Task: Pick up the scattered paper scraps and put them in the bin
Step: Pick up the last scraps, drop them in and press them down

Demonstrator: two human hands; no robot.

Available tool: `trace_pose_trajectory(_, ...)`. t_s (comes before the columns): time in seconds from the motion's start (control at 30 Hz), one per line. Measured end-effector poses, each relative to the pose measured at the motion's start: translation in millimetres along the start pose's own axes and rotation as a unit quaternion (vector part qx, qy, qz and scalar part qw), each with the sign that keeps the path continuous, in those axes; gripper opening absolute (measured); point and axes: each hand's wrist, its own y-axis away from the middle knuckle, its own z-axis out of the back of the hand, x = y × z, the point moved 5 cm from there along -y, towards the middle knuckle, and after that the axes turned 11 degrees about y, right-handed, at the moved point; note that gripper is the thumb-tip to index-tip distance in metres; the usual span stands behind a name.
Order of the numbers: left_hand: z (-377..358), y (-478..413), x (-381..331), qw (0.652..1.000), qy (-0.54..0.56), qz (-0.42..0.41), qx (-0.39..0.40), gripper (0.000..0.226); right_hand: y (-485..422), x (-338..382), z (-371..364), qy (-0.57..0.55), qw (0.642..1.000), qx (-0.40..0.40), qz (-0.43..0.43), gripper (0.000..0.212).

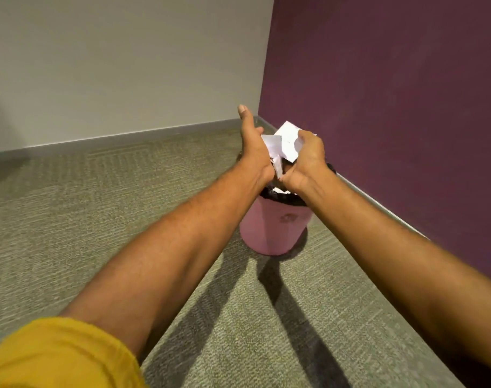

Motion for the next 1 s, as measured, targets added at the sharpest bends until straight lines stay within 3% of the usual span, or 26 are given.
trace_pose_trajectory(0.1,-5.7,7.9,8.6,1.0,-0.004,0.0,-0.031,0.099,-9.6,2.8,19.5,-0.003,1.0,-0.01,-0.024,0.05)
trace_pose_trajectory(0.3,-7.2,21.7,16.3,0.994,-0.086,0.035,-0.064,0.082,-22.2,4.6,31.8,-0.072,0.994,0.062,-0.055,0.047)
trace_pose_trajectory(0.77,3.1,-27.2,28.9,0.999,-0.024,0.025,0.006,0.106,-45.9,7.9,54.3,-0.041,0.999,0.029,-0.02,0.052)
trace_pose_trajectory(1.0,11.5,-52.7,28.5,0.999,-0.035,0.009,0.023,0.104,-64.7,12.0,52.4,-0.005,0.999,0.034,-0.018,0.053)
